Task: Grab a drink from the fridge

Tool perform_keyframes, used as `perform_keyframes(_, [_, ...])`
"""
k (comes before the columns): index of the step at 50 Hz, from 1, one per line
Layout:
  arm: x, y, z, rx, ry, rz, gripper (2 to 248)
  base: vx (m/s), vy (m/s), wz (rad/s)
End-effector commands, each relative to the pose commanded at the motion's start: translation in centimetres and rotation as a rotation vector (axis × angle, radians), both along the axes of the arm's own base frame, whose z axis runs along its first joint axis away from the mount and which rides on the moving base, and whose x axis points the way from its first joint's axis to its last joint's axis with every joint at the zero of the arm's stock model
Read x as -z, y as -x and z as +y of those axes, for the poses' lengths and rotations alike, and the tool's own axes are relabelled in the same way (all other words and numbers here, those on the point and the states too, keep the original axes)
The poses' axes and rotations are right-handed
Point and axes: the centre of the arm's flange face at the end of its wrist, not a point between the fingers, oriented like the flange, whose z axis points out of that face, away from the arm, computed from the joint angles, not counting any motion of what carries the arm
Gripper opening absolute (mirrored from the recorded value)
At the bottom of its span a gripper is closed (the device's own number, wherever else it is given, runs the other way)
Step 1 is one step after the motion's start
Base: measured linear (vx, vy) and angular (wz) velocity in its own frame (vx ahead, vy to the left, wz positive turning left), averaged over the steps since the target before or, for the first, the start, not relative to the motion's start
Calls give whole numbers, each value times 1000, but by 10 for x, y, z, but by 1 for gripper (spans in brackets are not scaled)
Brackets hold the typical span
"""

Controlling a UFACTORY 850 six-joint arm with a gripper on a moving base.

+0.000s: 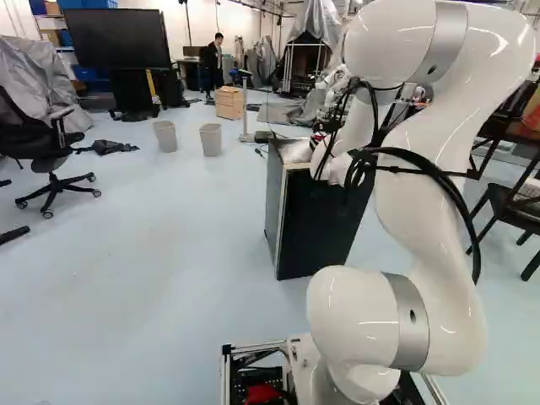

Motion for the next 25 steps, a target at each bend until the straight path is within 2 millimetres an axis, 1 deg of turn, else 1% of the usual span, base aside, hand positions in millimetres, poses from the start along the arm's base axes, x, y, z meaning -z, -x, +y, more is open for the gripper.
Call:
perform_keyframes(8, [-5, 0, 0, 0, 3, -10, 98, 0, 0, 0])
perform_keyframes(25, [-7, 3, 4, -1, 1, -5, 98, 0, 0, 0])
